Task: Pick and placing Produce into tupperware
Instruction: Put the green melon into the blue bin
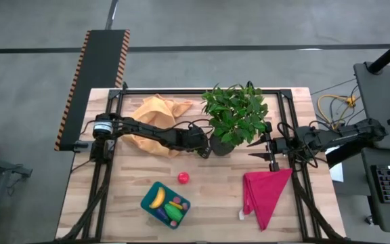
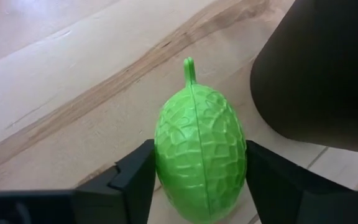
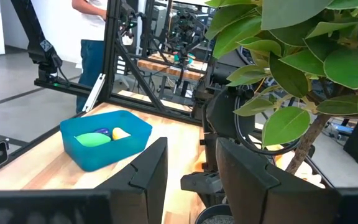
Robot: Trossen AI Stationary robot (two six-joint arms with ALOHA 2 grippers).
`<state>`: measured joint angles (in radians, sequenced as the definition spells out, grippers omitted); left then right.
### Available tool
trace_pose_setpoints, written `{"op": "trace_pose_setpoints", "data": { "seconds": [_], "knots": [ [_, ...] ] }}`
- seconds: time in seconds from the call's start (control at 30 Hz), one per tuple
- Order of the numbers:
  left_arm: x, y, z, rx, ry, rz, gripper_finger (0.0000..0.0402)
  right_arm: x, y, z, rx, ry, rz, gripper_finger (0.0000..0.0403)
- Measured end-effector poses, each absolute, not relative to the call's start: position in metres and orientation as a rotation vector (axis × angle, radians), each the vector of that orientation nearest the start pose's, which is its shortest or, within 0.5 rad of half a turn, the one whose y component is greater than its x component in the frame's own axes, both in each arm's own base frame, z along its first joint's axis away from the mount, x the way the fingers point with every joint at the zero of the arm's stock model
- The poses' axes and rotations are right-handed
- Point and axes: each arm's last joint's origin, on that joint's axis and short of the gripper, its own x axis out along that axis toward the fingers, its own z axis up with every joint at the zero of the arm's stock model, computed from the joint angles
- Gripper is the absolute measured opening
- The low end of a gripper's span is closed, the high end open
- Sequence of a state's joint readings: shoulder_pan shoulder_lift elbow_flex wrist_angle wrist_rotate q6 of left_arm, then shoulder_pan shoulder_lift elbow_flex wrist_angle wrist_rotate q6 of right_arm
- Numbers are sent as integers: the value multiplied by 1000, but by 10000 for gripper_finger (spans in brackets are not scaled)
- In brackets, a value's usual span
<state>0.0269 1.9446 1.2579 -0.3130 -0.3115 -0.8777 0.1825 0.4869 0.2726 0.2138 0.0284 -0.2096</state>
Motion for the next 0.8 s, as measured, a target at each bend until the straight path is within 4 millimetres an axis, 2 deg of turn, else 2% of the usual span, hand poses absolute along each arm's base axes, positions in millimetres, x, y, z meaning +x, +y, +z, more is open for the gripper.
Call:
{"op": "trace_pose_setpoints", "data": {
  "seconds": [0.5,0.7,0.8],
  "knots": [
    [398,16,165,-578,796,670,198,133,24,234,-209,-16,154,130],
    [391,3,169,-541,861,653,198,133,24,234,-209,-16,154,130],
    [386,-4,179,-531,867,635,198,133,24,234,-210,-16,154,130]
  ]
}}
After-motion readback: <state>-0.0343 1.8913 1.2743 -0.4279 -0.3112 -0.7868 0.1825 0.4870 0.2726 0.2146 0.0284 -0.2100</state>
